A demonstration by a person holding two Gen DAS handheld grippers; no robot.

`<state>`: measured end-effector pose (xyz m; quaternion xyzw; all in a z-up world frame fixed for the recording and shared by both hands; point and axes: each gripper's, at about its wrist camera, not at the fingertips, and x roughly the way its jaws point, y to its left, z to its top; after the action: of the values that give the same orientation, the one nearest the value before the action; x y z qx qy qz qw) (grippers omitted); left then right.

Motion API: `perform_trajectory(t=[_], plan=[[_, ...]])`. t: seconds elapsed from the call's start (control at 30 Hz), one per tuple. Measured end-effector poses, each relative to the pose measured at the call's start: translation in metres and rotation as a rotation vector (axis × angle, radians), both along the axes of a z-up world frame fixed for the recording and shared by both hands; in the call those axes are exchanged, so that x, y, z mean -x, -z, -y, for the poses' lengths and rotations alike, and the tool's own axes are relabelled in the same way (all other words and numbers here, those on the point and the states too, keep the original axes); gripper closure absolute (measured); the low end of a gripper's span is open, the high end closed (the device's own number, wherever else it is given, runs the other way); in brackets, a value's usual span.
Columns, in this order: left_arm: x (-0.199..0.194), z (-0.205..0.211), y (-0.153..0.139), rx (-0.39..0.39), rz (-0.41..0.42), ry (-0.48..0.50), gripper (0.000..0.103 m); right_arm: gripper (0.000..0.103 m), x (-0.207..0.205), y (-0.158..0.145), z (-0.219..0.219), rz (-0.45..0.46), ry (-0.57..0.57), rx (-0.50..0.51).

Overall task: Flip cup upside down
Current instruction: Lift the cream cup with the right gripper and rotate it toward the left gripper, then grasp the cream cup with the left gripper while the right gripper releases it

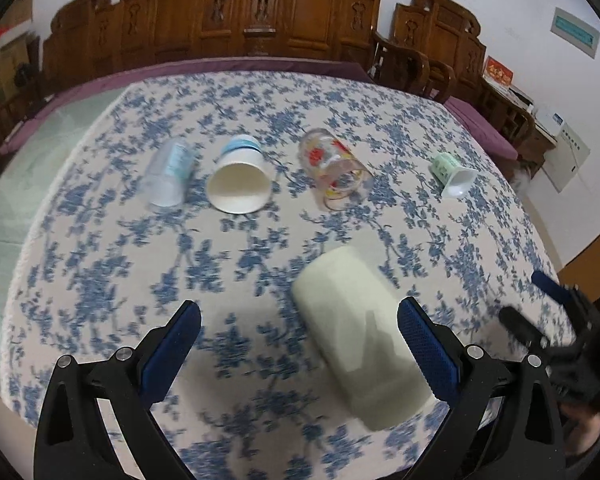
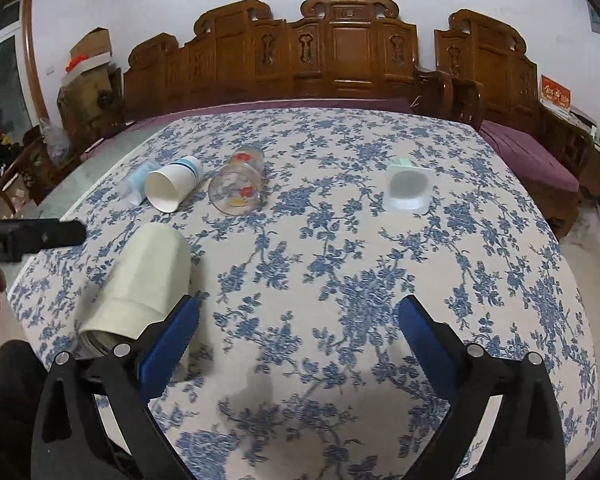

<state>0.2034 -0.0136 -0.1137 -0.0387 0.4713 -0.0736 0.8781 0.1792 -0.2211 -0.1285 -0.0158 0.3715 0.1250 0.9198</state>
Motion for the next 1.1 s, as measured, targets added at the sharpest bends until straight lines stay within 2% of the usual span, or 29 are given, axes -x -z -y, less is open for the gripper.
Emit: perform_trajectory(t=[0.27, 0.6, 0.73, 0.93, 1.1], plan=[[-0.026, 0.017, 0.026, 0.104, -0.154, -0.052, 0.015, 0.003, 0.0, 0.01, 0.009, -0.011, -0.005, -0.011], [-0.043, 0.029, 0.05, 0.16, -0.295, -0.103, 0.017, 0.003, 0.0, 0.006, 0.019, -0.006, 0.012, -0.064], [-0.051, 0.034, 0.057, 0.138, -0.328, -0.107, 0.018, 0.003, 0.0, 0.005, 0.019, -0.008, 0.008, -0.074], [-0.06, 0.039, 0.069, 0.144, -0.386, -0.099, 0.018, 0.003, 0.001, 0.004, 0.021, -0.009, 0.006, -0.091], [-0.062, 0.044, 0.069, 0.124, -0.385, -0.086, 0.019, 0.003, -0.001, 0.004, 0.022, -0.018, 0.007, -0.114]])
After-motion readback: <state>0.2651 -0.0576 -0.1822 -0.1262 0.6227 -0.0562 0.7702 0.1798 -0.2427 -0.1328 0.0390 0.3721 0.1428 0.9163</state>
